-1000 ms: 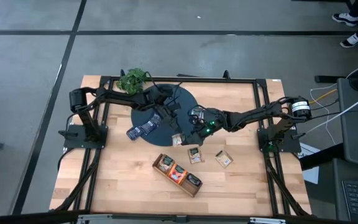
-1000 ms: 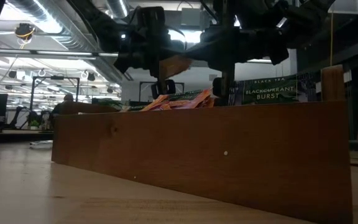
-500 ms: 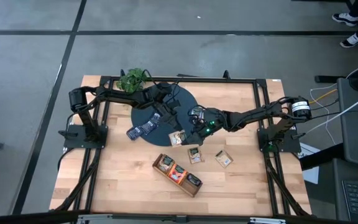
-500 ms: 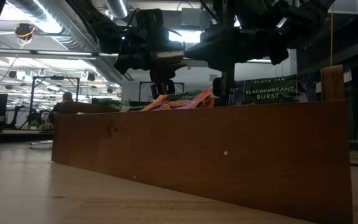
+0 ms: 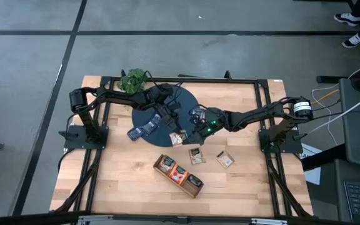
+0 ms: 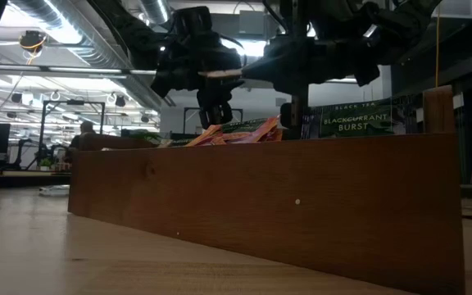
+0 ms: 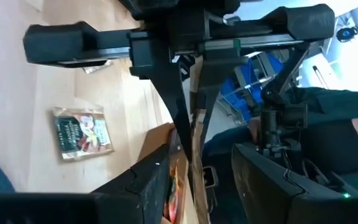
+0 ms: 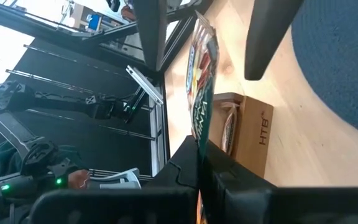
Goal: Pick & Place Tea
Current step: Put the brown tea bag into the left section of the wooden organizer
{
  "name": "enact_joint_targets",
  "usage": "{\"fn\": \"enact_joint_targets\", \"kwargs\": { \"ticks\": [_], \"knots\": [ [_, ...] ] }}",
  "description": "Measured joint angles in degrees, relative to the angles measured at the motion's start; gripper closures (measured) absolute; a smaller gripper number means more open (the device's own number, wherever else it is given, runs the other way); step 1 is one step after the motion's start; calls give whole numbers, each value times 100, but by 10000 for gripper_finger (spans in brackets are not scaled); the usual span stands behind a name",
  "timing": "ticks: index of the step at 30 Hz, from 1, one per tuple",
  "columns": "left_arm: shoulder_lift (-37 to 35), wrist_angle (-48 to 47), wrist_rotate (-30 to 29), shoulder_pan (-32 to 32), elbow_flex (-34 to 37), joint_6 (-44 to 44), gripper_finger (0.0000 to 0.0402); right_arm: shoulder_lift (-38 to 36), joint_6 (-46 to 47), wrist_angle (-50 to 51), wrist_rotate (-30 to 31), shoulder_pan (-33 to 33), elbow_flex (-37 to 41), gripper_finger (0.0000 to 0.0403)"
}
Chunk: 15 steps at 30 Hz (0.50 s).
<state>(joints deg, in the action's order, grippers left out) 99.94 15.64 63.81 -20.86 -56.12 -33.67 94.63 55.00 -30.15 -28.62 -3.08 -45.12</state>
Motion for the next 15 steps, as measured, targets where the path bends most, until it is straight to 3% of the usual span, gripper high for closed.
{"fn": "enact_joint_targets", "kwargs": {
  "ticks": [9,15],
  "knots": [
    [-2,0,-101,24,0,0,244,0,-20,-2,4,-36,0,398],
    [-2,0,-137,37,0,42,301,0,-26,-2,4,-36,0,398]
  ]
}}
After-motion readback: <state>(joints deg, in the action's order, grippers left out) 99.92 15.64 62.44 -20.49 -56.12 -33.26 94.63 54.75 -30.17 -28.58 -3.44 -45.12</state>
